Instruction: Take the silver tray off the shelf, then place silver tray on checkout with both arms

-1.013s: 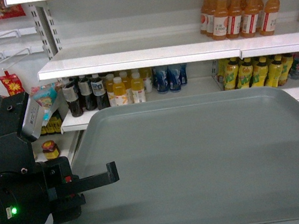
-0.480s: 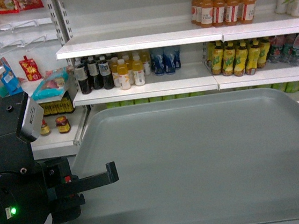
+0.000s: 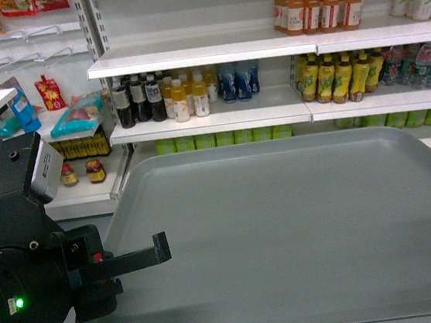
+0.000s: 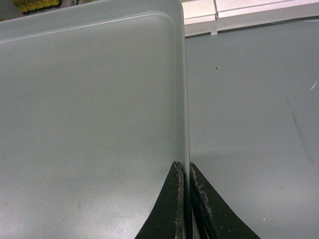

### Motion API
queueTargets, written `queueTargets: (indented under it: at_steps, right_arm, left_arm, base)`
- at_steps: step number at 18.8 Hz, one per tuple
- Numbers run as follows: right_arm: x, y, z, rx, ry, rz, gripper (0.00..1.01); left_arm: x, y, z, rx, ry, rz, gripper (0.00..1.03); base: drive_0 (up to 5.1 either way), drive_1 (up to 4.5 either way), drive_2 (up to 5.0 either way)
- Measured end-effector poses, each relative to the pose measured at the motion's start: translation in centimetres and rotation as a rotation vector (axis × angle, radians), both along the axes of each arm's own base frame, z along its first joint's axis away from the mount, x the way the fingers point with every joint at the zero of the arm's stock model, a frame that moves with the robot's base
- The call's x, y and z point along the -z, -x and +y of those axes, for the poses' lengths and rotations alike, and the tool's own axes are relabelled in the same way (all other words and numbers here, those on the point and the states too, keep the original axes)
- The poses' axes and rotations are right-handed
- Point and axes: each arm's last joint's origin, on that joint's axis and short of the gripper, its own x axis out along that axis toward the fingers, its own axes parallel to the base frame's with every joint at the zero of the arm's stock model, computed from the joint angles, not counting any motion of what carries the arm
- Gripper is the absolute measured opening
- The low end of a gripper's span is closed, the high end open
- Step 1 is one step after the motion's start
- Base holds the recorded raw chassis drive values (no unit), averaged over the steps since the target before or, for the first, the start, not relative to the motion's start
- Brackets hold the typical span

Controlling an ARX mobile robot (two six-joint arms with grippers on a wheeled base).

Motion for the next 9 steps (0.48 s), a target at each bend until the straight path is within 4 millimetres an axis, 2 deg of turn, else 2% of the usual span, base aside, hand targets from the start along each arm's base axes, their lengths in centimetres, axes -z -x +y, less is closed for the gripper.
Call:
queueTargets:
  at_steps: [9]
  right_arm:
    - [0.01,0.0,-0.01,0.001,0.0,0.001,0.03]
  left_arm:
    - [-0.01,0.0,-0.02,0.001,0.001,-0.001,0.03]
  base:
    - [0.0,-4.08,4.1]
